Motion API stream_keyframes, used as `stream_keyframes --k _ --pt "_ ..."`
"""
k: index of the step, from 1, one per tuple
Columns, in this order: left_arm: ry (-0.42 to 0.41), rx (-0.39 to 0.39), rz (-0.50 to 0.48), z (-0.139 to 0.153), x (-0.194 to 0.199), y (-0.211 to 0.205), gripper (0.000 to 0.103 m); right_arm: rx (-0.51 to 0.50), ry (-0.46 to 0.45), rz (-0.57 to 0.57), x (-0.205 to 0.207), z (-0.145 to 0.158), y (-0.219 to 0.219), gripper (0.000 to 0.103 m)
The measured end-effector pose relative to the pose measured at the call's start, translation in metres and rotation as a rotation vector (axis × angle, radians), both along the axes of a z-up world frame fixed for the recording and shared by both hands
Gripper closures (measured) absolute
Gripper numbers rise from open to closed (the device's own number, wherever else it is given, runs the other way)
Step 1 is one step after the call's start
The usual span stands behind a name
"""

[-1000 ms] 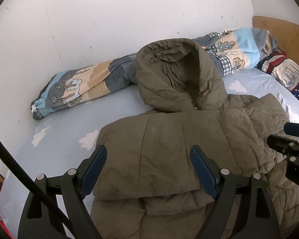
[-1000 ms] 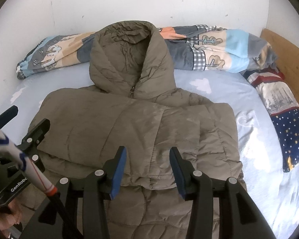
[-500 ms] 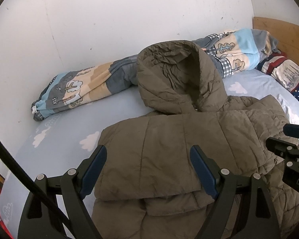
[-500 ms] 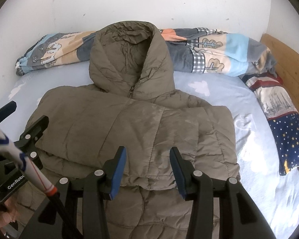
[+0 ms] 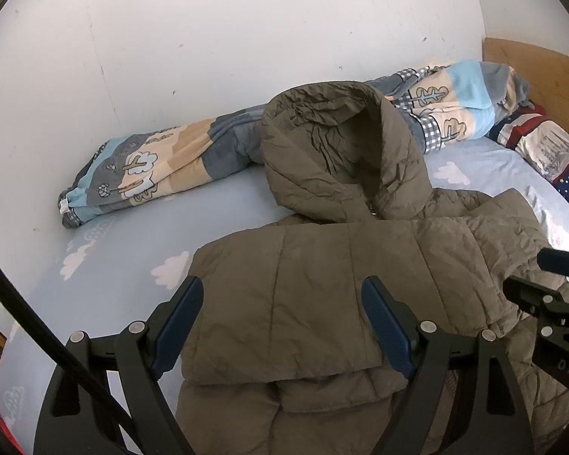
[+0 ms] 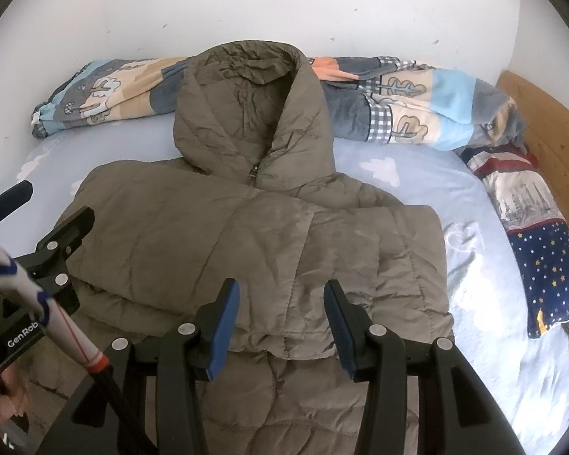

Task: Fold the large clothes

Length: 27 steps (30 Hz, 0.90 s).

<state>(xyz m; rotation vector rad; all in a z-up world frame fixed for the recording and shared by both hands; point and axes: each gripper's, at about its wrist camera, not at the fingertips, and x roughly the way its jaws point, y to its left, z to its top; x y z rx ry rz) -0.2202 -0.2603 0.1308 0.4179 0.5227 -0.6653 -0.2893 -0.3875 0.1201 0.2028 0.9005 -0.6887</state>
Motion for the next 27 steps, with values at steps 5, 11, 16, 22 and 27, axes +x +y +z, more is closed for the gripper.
stream_keyframes --k 5,11,16,22,27 --pt "0.029 -0.02 0.007 0.009 0.008 0.004 0.018 0.046 -0.019 0.01 -0.008 0.006 -0.002 0.052" --pt "0.115 -0.028 0.03 0.014 0.03 0.01 0.018 0.104 -0.008 0.024 -0.032 0.02 -0.009 0.052" --pt "0.24 -0.071 0.049 0.015 0.047 0.018 0.018 0.167 -0.058 -0.004 -0.033 0.062 -0.029 0.052" --pt "0.281 -0.088 0.067 0.018 0.062 0.029 0.018 0.187 -0.095 0.062 0.006 0.135 -0.04 0.045" --pt "0.32 -0.109 0.074 0.015 0.073 0.035 0.018 0.146 -0.089 0.088 0.06 0.173 -0.059 0.043"
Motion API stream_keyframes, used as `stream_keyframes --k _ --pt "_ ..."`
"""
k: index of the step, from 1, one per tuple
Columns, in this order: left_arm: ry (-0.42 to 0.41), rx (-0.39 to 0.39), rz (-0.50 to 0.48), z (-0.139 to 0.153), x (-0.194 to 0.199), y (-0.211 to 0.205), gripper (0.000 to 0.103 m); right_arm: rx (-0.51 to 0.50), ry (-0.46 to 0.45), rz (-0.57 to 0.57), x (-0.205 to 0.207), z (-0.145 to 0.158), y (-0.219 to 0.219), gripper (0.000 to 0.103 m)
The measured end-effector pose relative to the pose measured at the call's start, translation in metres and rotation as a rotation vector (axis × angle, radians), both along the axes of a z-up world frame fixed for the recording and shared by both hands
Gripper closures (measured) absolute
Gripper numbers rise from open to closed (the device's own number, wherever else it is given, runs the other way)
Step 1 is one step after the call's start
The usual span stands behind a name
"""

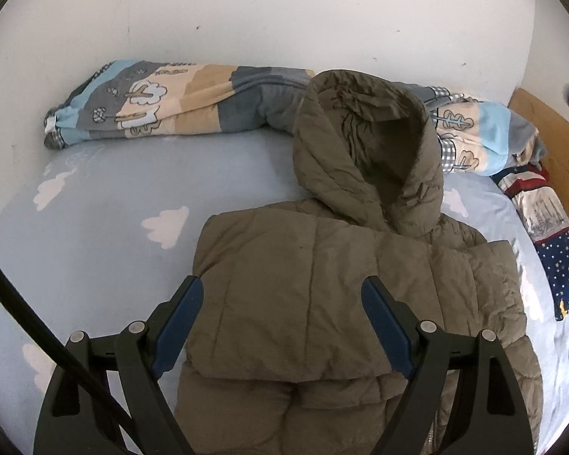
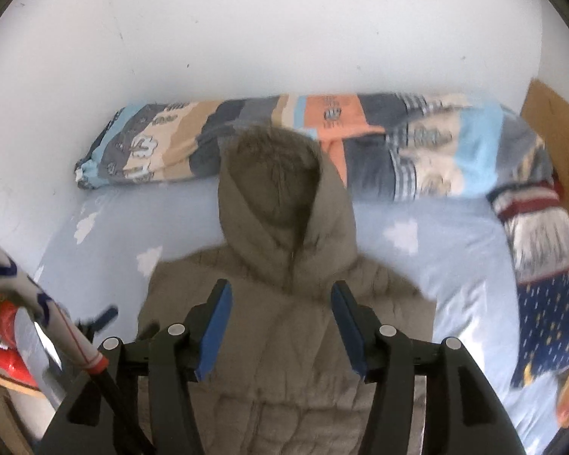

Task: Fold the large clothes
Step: 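Grasp the jacket hood with the right gripper while the left gripper grasps the shoulder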

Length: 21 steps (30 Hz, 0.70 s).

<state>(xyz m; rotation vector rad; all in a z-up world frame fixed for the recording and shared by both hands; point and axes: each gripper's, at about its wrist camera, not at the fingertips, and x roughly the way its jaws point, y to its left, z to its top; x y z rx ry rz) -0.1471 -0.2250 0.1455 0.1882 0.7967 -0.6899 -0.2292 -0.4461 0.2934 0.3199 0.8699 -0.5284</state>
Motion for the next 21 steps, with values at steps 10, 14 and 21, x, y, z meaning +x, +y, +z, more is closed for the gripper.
stream_keyframes --k 10,14,21 --pt "-0.034 0.008 -0.032 -0.009 0.005 -0.003 0.018 0.007 0.066 -0.049 0.092 -0.032 -0.084 0.042" --pt "-0.029 0.0 -0.041 -0.014 0.01 -0.004 0.018 0.004 0.08 -0.087 0.124 -0.051 -0.115 0.042" --pt "-0.034 0.03 -0.027 -0.028 0.022 -0.003 0.018 -0.046 0.103 -0.102 0.178 -0.086 -0.166 0.042"
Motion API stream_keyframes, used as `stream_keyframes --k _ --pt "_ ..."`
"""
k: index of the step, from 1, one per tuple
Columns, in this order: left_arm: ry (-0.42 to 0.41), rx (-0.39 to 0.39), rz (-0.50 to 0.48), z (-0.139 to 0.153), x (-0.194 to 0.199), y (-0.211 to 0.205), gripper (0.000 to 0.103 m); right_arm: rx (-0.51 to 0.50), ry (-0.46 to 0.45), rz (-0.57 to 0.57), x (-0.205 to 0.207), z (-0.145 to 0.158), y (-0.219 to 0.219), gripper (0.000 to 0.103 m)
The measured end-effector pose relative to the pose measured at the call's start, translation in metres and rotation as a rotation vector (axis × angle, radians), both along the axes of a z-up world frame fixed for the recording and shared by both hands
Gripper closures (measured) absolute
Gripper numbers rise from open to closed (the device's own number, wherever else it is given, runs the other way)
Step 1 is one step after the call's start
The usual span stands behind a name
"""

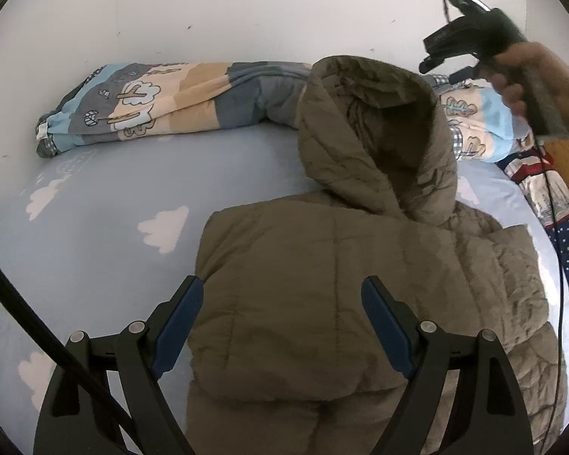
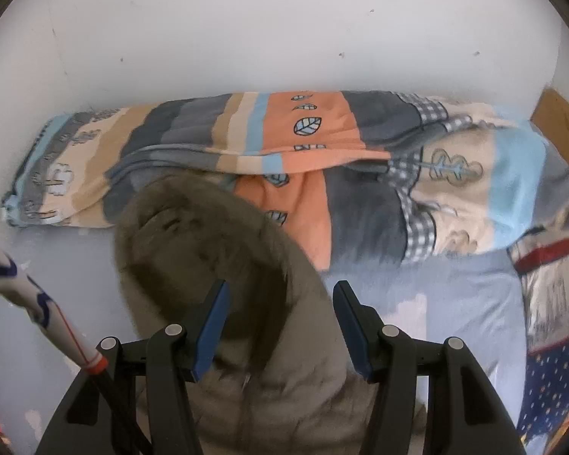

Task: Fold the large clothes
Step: 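Grasp the jacket hood with the right gripper while the left gripper grasps the shoulder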

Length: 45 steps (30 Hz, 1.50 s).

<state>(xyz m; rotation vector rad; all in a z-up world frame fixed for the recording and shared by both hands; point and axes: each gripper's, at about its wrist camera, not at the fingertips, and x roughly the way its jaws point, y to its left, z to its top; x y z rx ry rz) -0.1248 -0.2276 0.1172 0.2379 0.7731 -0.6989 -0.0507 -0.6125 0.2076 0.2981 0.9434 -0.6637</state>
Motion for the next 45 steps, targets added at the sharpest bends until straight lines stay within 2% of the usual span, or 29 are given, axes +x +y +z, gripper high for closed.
stream_keyframes --k 6,7,8,9,10,12,16,19,22,24,28,32,36,37,38,39,40,45 --pt "0.043 -0.033 -0.006 -0.003 0.006 0.005 0.018 -0.025 0.023 0.0 0.037 -0.026 -0.024 0.042" --pt "0.044 -0.031 -0.008 -0.004 0.007 0.005 0.018 -0.038 0.027 0.001 0.041 -0.03 -0.025 0.048" --pt "0.046 -0.028 -0.01 -0.005 0.007 0.004 0.018 -0.054 0.027 -0.001 0.043 -0.032 -0.025 0.072" --pt "0.045 -0.023 -0.008 -0.006 0.008 0.004 0.018 -0.066 0.035 -0.002 0.047 -0.038 -0.024 0.084" --pt "0.046 -0.02 -0.003 -0.007 0.008 0.005 0.018 -0.068 0.048 -0.004 0.048 -0.041 -0.025 0.092" --pt "0.055 -0.027 -0.003 -0.007 0.01 0.005 0.018 -0.134 0.053 -0.019 0.046 -0.042 -0.018 0.096" --pt "0.064 -0.052 -0.009 -0.001 0.021 0.002 0.018 -0.161 -0.01 -0.031 0.026 -0.027 -0.009 0.097" --pt "0.124 -0.079 -0.027 0.007 0.047 -0.018 0.018 -0.13 -0.055 -0.039 0.005 -0.017 -0.009 0.097" --pt "0.051 -0.03 -0.047 0.024 0.066 -0.05 0.018 -0.122 -0.079 -0.021 -0.011 -0.01 -0.004 0.097" --pt "-0.045 0.005 -0.042 0.038 0.078 -0.076 0.018 -0.131 -0.089 0.002 -0.021 -0.004 0.002 0.097" --pt "-0.125 0.028 -0.067 0.058 0.101 -0.12 0.018 -0.14 -0.108 0.037 -0.043 0.004 0.013 0.097" --pt "-0.193 0.045 -0.082 0.066 0.116 -0.154 0.018 -0.144 -0.137 0.074 -0.062 0.013 0.024 0.097" --pt "-0.273 0.095 -0.112 0.067 0.115 -0.178 0.019 -0.135 -0.161 0.116 -0.081 0.022 0.039 0.097" --pt "-0.277 0.078 -0.119 0.069 0.114 -0.177 0.026 -0.128 -0.171 0.126 -0.086 0.024 0.043 0.097" --pt "-0.268 0.056 -0.133 0.072 0.112 -0.175 0.059 -0.125 -0.178 0.132 -0.09 0.026 0.046 0.097" --pt "-0.238 0.04 -0.152 0.074 0.108 -0.172 0.081 -0.13 -0.183 0.145 -0.097 0.028 0.052 0.097" --pt "-0.216 0.036 -0.159 0.075 0.107 -0.171 0.091 -0.134 -0.184 0.15 -0.101 0.029 0.055 0.097" --pt "-0.236 -0.001 -0.196 0.088 0.06 -0.143 0.091 -0.136 -0.218 0.158 -0.136 0.036 0.075 0.097"
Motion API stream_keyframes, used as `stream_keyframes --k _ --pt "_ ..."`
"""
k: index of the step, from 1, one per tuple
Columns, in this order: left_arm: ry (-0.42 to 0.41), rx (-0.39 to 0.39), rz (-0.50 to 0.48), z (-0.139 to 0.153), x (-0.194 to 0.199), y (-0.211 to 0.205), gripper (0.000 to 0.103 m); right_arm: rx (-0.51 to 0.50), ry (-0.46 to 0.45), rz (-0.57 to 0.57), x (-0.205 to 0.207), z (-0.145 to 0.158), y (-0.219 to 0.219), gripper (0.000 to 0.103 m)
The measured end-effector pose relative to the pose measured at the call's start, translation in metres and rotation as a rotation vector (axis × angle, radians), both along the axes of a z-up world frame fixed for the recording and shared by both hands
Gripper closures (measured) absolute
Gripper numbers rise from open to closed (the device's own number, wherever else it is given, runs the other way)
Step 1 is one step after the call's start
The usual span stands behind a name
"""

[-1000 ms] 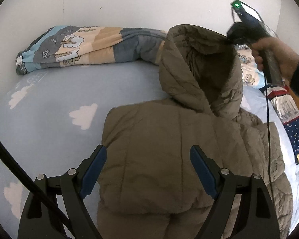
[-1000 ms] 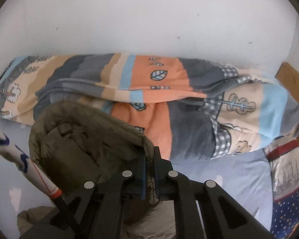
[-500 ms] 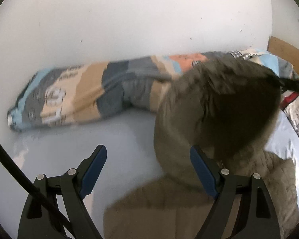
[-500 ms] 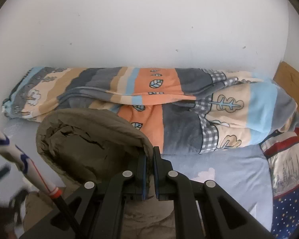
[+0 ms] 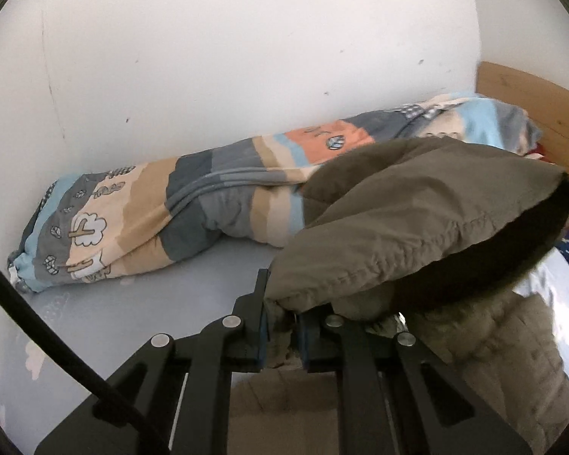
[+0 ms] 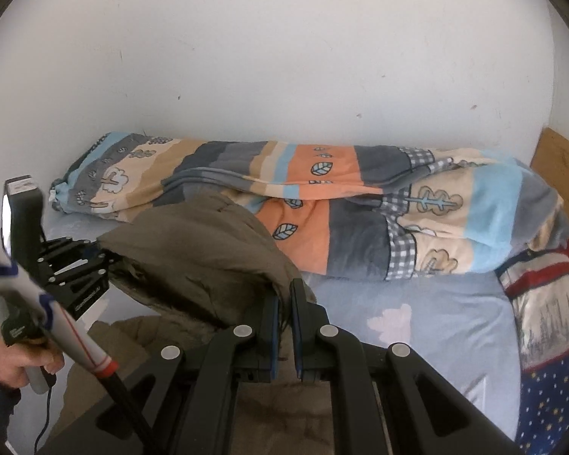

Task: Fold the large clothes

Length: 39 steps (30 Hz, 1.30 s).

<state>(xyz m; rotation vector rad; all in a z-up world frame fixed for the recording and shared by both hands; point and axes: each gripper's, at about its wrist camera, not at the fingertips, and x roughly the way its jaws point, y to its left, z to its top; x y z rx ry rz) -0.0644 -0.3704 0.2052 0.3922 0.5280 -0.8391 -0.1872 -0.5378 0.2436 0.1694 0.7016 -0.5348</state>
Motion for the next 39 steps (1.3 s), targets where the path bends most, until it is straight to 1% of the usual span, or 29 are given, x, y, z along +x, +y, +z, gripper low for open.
stream_keyframes --k 2,4,6,8,11,12,13,15,16,17,18,19,22,24,25,26,27,28,30,32,33,34,36,39 --pt "0.002 -0.007 -0.025 0.003 -0.022 0.015 0.091 0.001 -0.017 -0.003 -0.02 0.002 0.007 0.097" --pt "0.012 -0.003 -0.036 0.001 -0.047 0.034 0.091 0.023 -0.036 0.0 -0.041 0.001 0.015 0.097" --pt "0.037 0.001 -0.047 -0.009 -0.07 0.052 0.091 0.019 -0.037 0.005 -0.06 -0.003 0.024 0.097" --pt "0.031 0.022 -0.039 -0.024 -0.091 0.066 0.091 0.015 -0.028 0.014 -0.078 -0.011 0.036 0.097" --pt "0.055 0.061 -0.042 -0.053 -0.12 0.083 0.09 0.028 -0.014 0.02 -0.106 -0.037 0.056 0.097" --pt "0.065 0.071 -0.036 -0.064 -0.127 0.087 0.09 0.046 -0.004 0.014 -0.116 -0.051 0.063 0.097" --pt "0.072 0.088 -0.034 -0.073 -0.131 0.088 0.087 0.053 0.006 0.012 -0.12 -0.061 0.066 0.097" --pt "0.1 0.144 -0.022 -0.099 -0.139 0.091 0.082 0.023 0.07 0.011 -0.129 -0.09 0.08 0.097" --pt "0.114 0.163 -0.021 -0.108 -0.141 0.09 0.081 0.021 0.107 0.007 -0.131 -0.109 0.083 0.097" --pt "0.136 0.193 -0.022 -0.119 -0.144 0.09 0.08 0.031 0.125 0.0 -0.134 -0.119 0.084 0.097" --pt "0.138 0.209 -0.019 -0.126 -0.148 0.091 0.08 0.055 0.153 -0.019 -0.135 -0.137 0.081 0.097" --pt "0.127 0.207 -0.012 -0.129 -0.151 0.093 0.08 0.076 0.157 -0.038 -0.137 -0.147 0.078 0.097" --pt "0.118 0.207 0.004 -0.131 -0.158 0.098 0.076 0.134 0.167 -0.065 -0.14 -0.166 0.067 0.096" --pt "0.136 0.198 0.033 -0.13 -0.161 0.104 0.064 0.111 0.162 -0.063 -0.142 -0.167 0.069 0.096" --pt "0.153 0.197 0.041 -0.129 -0.162 0.107 0.053 0.098 0.172 -0.056 -0.142 -0.167 0.07 0.095" --pt "0.179 0.192 0.038 -0.129 -0.164 0.111 0.049 0.089 0.189 -0.053 -0.143 -0.167 0.072 0.093" --pt "0.205 0.186 0.032 -0.128 -0.168 0.117 0.049 0.094 0.194 -0.055 -0.144 -0.165 0.073 0.089" --pt "0.208 0.191 0.029 -0.128 -0.171 0.123 0.049 0.119 0.195 -0.045 -0.147 -0.162 0.075 0.084" --pt "0.205 0.202 0.011 -0.124 -0.181 0.133 0.049 0.147 0.196 -0.023 -0.151 -0.154 0.082 0.081" --pt "0.206 0.192 -0.006 -0.114 -0.19 0.141 0.049 0.142 0.191 -0.02 -0.16 -0.14 0.09 0.081" --pt "0.205 0.167 -0.019 -0.104 -0.195 0.147 0.049 0.149 0.18 -0.016 -0.169 -0.13 0.093 0.081" --pt "0.2 0.146 -0.027 -0.095 -0.189 0.149 0.049 0.158 0.164 -0.018 -0.174 -0.123 0.095 0.081" --pt "0.167 0.101 -0.031 -0.072 -0.191 0.151 0.048 0.171 0.122 -0.025 -0.183 -0.106 0.097 0.08" --pt "0.153 0.047 -0.048 -0.035 -0.18 0.139 0.043 0.182 0.025 -0.043 -0.189 -0.078 0.097 0.076"
